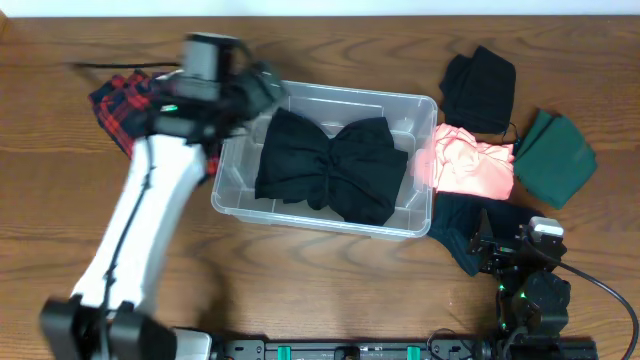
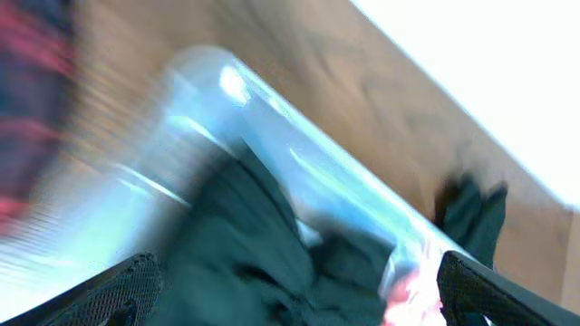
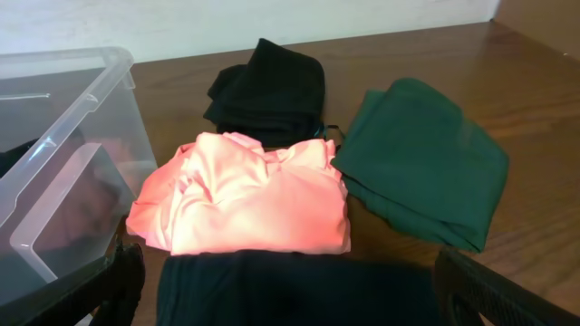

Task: Pack container
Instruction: 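Lift the black clothes with the left gripper and drop into bin, then move the left gripper to the plaid shirt and grasp it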

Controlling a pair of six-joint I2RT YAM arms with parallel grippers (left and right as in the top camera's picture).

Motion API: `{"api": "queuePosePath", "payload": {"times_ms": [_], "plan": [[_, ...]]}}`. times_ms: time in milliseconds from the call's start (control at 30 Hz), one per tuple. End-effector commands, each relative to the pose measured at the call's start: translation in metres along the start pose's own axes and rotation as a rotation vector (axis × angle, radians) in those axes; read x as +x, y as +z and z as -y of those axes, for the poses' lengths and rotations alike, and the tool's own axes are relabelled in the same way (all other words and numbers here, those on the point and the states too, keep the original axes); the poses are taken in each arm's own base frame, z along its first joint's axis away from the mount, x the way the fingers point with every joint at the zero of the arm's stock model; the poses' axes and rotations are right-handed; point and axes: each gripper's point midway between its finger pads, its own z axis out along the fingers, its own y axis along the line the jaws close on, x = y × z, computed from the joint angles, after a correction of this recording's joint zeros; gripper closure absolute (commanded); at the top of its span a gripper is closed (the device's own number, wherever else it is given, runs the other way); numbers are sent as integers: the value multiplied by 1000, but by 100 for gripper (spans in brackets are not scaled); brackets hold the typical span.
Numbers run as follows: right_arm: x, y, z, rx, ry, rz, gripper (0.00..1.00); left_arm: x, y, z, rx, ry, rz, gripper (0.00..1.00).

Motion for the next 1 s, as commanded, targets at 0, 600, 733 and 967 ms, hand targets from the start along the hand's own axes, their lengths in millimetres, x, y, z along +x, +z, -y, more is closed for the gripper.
{"api": "queuePosePath", "payload": {"times_ms": [0, 600, 733, 967], "plan": [[0, 0, -2, -7, -16, 2, 1, -53, -50, -32, -37, 36, 154, 2], [0, 0, -2, -7, -16, 2, 1, -105, 6, -279, -86, -386, -14, 2], [0, 0, -2, -7, -16, 2, 1, -99, 38, -299, -11, -391, -61, 2], [0, 0, -2, -7, -16, 2, 1, -72, 92, -315, 64, -429, -170, 2]]}}
